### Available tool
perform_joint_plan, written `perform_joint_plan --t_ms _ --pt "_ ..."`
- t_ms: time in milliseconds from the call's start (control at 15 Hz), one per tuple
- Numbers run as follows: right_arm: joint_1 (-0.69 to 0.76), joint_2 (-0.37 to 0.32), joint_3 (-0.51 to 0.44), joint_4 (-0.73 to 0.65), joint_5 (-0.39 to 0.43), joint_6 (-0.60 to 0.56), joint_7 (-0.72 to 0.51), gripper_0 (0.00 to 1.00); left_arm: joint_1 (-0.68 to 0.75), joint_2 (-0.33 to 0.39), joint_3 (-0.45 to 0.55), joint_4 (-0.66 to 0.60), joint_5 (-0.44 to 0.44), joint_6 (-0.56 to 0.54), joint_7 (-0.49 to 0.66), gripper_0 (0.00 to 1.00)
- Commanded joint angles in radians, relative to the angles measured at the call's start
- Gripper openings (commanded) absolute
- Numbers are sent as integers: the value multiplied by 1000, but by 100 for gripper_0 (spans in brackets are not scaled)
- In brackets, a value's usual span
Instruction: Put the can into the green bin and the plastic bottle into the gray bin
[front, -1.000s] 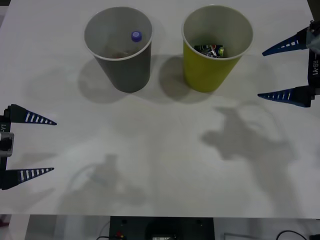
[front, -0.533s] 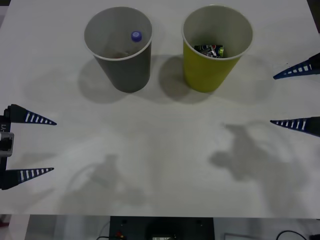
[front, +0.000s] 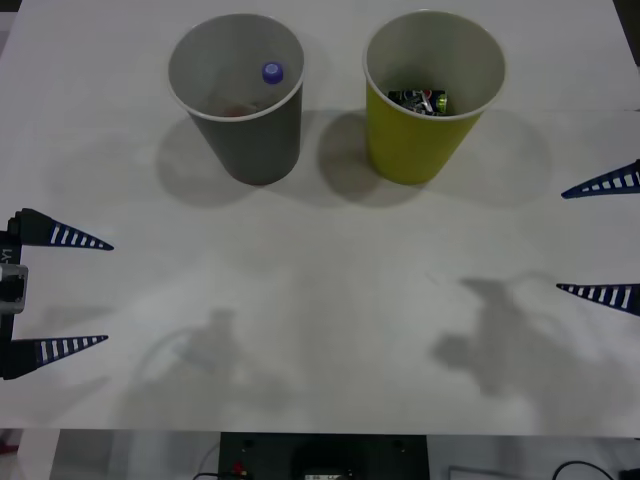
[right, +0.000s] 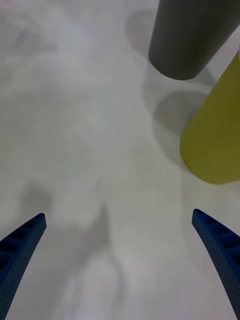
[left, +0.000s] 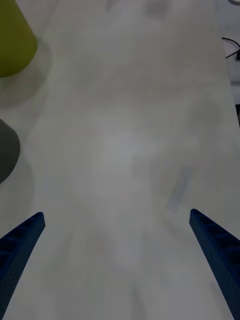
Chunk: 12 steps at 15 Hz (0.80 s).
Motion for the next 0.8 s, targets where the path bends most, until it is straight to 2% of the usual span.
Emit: perform_joint_plan --t_ms 67,800 --pt "22 -4 -1 -3 1 0 3 100 0 0 0 0 0 0 0 100" --pt "42 -4 -11 -6 22 2 26 100 0 0 0 0 0 0 0 100"
